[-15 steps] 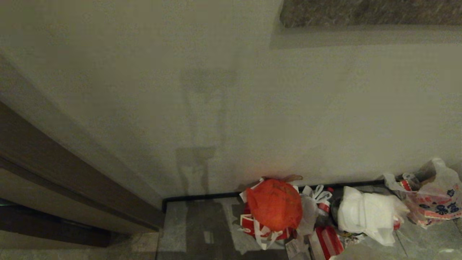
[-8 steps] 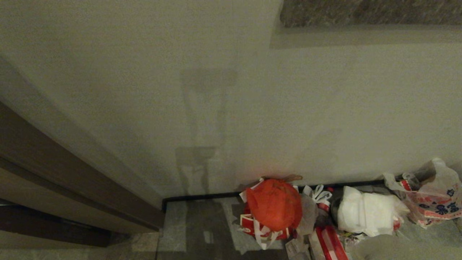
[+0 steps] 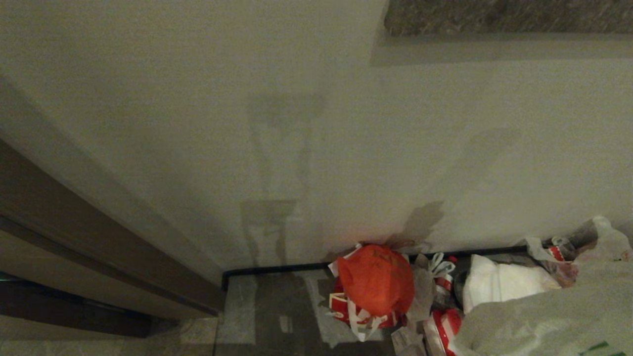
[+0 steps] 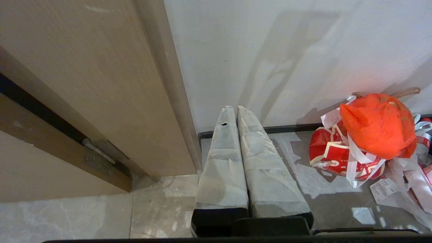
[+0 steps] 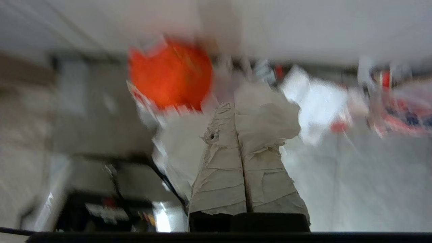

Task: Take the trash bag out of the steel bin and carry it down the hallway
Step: Put the trash bag at the door

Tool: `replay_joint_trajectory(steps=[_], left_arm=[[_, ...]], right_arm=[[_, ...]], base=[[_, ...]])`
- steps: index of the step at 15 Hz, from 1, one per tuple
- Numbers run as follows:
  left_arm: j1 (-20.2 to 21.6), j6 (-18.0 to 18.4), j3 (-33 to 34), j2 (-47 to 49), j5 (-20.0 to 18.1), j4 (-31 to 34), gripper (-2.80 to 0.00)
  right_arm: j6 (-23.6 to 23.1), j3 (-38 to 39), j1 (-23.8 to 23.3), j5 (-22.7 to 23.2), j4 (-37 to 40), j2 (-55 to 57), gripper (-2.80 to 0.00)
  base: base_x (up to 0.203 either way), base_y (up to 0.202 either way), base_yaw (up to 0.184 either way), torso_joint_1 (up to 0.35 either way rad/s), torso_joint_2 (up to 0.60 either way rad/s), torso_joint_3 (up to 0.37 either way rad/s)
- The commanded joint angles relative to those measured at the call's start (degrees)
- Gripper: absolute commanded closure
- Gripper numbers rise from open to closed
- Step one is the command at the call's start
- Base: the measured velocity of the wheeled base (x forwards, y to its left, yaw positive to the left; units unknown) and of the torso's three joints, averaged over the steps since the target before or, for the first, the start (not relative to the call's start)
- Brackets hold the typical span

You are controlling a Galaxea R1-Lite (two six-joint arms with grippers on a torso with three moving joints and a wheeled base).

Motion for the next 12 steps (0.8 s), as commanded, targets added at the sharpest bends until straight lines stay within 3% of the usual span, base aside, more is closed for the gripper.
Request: replay_joint_trajectory(steps=[1,5,6,8,12], left_arm=[[0.01,-0.02,0.09,-0.02,0.05,0.0,0.0],[-0.01,-0.02,0.09,-0.02,0.05,0.0,0.0],[0.01,-0.02,0.09,-0.02,-0.03,0.0,0.0],[0.01,-0.02,0.09,-0.02,0.05,0.0,0.0],[0.01,-0.02,0.09,-0.02,0.05,0.0,0.0]], right_arm=[[-1.11,-1.62,1.54,-1.31,-0.22,13.46,0.0],[-1.77,-3.04,4.4,-4.64,-0.77,26.59,0.0],[-0.41,-3.34,6.57,-4.83,-1.08,28.82,-2.8],[2.94,-4.34,10.74,-5.24,-2.82,32.19,-2.8],[4.28,-5.63,12.1,-6.1,-3.58,30.02,-2.8]], base=[[0.0,0.0,0.0,0.0,0.0,0.0],[0.0,0.0,0.0,0.0,0.0,0.0],[0.0,0.0,0.0,0.0,0.0,0.0],[0.0,0.0,0.0,0.0,0.0,0.0],[0.0,0.0,0.0,0.0,0.0,0.0]])
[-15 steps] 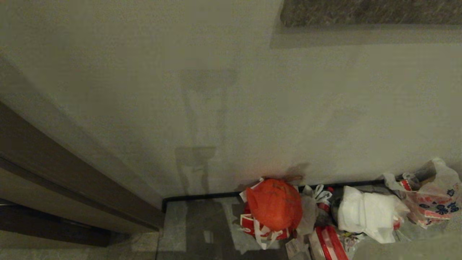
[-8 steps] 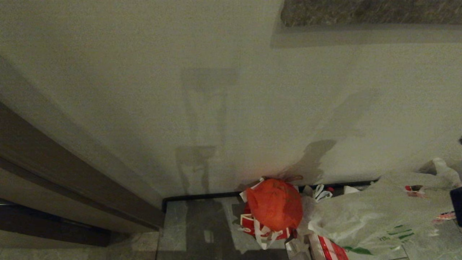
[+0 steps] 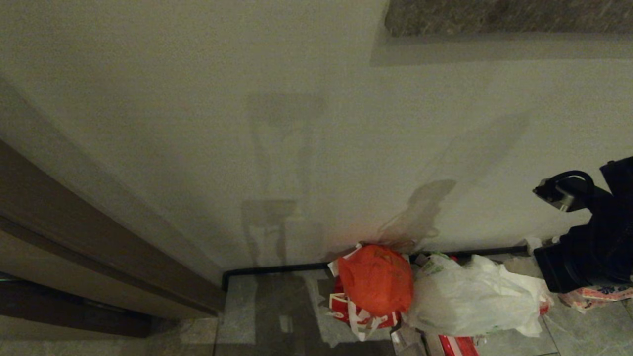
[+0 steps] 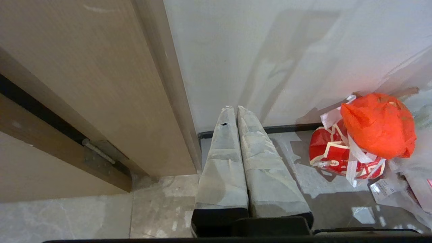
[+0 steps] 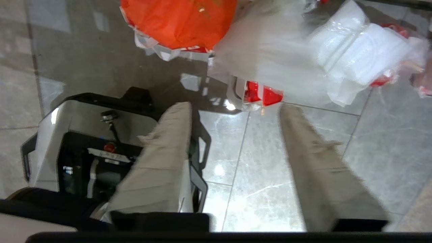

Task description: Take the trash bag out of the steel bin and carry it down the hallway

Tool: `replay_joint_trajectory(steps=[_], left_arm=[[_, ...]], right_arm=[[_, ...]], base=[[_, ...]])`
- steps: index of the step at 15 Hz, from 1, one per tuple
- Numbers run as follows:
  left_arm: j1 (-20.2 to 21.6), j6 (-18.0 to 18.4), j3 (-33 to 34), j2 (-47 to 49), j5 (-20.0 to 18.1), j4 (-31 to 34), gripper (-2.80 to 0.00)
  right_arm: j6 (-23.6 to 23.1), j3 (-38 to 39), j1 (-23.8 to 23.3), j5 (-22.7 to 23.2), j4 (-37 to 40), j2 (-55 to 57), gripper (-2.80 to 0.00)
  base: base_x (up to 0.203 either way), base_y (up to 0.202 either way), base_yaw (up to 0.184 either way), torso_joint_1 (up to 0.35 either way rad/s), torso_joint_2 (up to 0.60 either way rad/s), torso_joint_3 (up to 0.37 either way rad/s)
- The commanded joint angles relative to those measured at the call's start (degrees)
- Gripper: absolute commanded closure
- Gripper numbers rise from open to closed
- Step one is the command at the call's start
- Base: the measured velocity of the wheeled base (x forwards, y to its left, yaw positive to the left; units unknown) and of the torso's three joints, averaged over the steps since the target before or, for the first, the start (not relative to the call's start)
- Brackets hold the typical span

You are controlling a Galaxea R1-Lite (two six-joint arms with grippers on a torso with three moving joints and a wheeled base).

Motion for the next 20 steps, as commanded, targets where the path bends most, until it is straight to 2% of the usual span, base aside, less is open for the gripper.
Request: replay_joint_trajectory(steps=[1,2,3,5,8,11,15,18,20], left_arm=[[0.03,-0.03,0.09,-0.02,0.02,0.0,0.0],[-0.05,-0.03,0.09,-0.02,0.02,0.0,0.0],[0.04,-0.03,0.09,-0.02,0.02,0.0,0.0],[0.04,-0.03,0.09,-0.02,0.02,0.0,0.0],[0.04,-0.03,0.09,-0.02,0.02,0.0,0.0],[0.04,-0.03,0.08,-0.02,0.02,0.0,0.0],[0.03,-0.03,0.09,-0.02,0.02,0.0,0.0],[0.04,-0.03,0.09,-0.02,0.02,0.0,0.0],[0.0,0.01,0.09,-0.02,0.02,0.0,0.0]], right_arm=[[1.01,0.34,0.24,0.03,0.21,-2.66,-2.8],[2.85,0.49,0.25,0.05,0.45,-5.51,-2.8],[4.52,0.72,0.21,0.02,0.83,-9.29,0.0],[7.38,2.25,-0.37,-0.5,2.48,-18.05,0.0],[9.53,8.68,-1.87,-4.09,4.91,-30.54,0.0],[10.11,20.51,-9.02,-4.4,1.74,-40.97,0.0],[6.38,31.35,-13.04,-1.35,-3.86,-57.29,0.0],[3.22,36.95,-13.13,1.02,-4.7,-73.83,0.0],[2.59,42.21,-13.02,1.49,-10.01,-77.98,0.0]], base=[[0.0,0.0,0.0,0.0,0.0,0.0],[0.0,0.0,0.0,0.0,0.0,0.0],[0.0,0.0,0.0,0.0,0.0,0.0],[0.0,0.0,0.0,0.0,0.0,0.0],[0.0,0.0,0.0,0.0,0.0,0.0],[0.0,0.0,0.0,0.0,0.0,0.0],[0.0,0.0,0.0,0.0,0.0,0.0],[0.0,0.0,0.0,0.0,0.0,0.0],[0.0,0.0,0.0,0.0,0.0,0.0]])
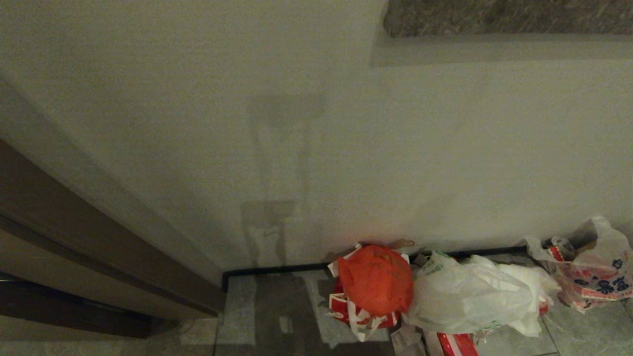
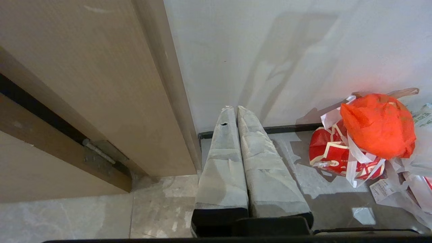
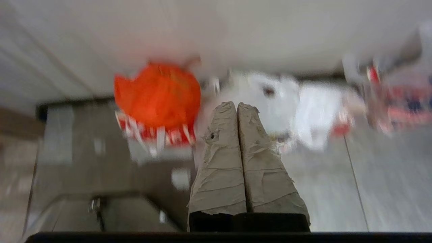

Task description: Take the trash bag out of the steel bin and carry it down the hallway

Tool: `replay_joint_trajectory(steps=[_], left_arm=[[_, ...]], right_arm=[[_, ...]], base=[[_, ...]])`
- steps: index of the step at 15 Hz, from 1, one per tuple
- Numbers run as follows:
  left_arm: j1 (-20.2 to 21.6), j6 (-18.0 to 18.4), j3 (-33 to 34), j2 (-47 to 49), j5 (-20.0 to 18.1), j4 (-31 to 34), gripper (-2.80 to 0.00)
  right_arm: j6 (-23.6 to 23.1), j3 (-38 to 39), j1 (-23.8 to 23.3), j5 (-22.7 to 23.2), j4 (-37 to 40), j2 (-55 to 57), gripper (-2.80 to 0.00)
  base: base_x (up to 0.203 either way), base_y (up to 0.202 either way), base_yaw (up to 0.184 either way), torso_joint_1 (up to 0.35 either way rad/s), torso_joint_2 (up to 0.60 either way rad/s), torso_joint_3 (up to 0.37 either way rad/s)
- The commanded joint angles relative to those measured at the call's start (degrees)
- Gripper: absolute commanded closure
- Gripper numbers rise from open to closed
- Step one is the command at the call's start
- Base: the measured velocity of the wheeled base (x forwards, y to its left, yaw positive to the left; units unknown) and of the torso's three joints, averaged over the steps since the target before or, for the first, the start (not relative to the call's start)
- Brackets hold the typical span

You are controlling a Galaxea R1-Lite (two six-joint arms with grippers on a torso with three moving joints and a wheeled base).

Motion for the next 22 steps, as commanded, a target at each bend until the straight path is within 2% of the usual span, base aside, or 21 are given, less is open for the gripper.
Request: replay_joint_trajectory(steps=[1,2,4,14,22], left_arm=[[-0.03,-0.07,0.09,-0.02,-0.05,0.0,0.0],[0.04,-0.07,0.09,-0.02,0.02,0.0,0.0],[-0.04,-0.03,0.09,-0.02,0.02,0.0,0.0],[0.01,0.28,0.0,-0.02,0.02,0.0,0.0],[0.02,0.11,0.02,-0.02,0.02,0.0,0.0]], right_arm=[[-0.25,4.7,0.12,0.22,-5.94,-5.92,0.0],[-1.19,5.48,0.19,0.57,-7.5,-5.51,0.0],[-0.06,5.47,0.15,0.48,-7.54,-5.42,0.0],[-0.28,5.52,0.15,0.54,-7.89,-5.47,0.0],[-0.28,5.52,0.16,0.53,-7.89,-5.42,0.0]], base=[[0.0,0.0,0.0,0.0,0.0,0.0],[0.0,0.0,0.0,0.0,0.0,0.0],[0.0,0.0,0.0,0.0,0.0,0.0],[0.0,0.0,0.0,0.0,0.0,0.007],[0.0,0.0,0.0,0.002,0.0,0.182]])
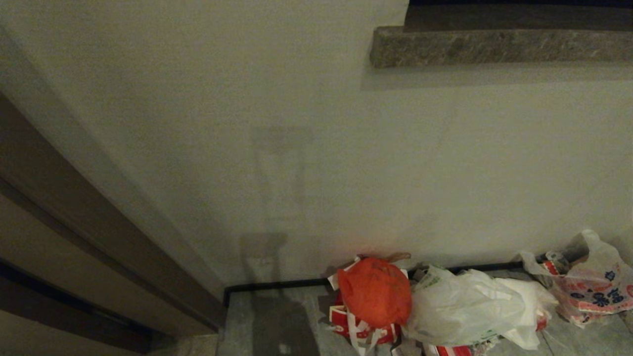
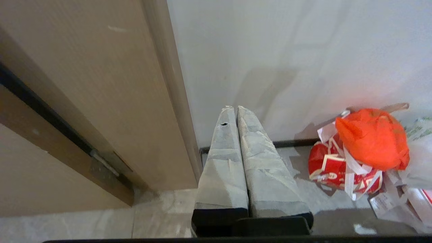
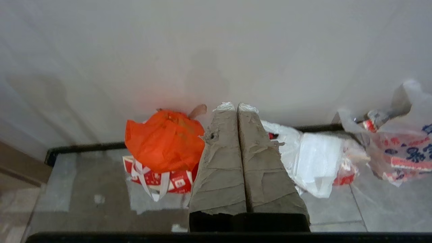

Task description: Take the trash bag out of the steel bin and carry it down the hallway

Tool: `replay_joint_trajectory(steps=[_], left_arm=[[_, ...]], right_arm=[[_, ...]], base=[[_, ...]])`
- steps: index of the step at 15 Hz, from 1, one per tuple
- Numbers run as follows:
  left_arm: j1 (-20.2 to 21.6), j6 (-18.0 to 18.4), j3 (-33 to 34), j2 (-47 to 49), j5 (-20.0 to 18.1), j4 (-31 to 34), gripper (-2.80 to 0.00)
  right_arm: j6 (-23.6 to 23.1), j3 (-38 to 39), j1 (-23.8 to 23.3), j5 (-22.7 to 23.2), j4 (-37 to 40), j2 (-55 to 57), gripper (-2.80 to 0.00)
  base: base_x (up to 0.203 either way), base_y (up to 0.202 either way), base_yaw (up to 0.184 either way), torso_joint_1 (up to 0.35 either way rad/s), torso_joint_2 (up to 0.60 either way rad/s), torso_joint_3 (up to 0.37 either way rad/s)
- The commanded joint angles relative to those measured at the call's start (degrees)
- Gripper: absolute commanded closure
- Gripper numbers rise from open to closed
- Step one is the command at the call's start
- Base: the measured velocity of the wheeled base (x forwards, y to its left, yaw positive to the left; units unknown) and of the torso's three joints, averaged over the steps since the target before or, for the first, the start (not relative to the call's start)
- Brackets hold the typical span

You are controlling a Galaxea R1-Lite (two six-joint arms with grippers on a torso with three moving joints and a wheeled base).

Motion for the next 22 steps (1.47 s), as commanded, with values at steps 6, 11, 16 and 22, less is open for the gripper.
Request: replay_joint_trajectory(steps=[6,11,16,22], left_arm=[[0.04,-0.02,0.09,-0.02,0.02,0.0,0.0],[0.04,-0.02,0.09,-0.02,0.02,0.0,0.0],[0.04,-0.02,0.09,-0.02,0.02,0.0,0.0],[0.04,-0.02,0.09,-0.02,0.02,0.0,0.0]], right_arm=[[-0.01,0.02,0.01,0.02,-0.03,0.05,0.0],[-0.01,0.02,-0.01,-0.05,-0.03,0.07,0.0],[-0.01,0.02,-0.01,0.02,-0.03,0.07,0.0],[-0.01,0.02,-0.01,0.02,-0.03,0.07,0.0]], base=[[0.0,0.0,0.0,0.003,0.0,0.206],[0.0,0.0,0.0,-0.003,0.0,0.199],[0.0,0.0,0.0,0.003,0.0,0.199],[0.0,0.0,0.0,0.002,0.0,0.143]])
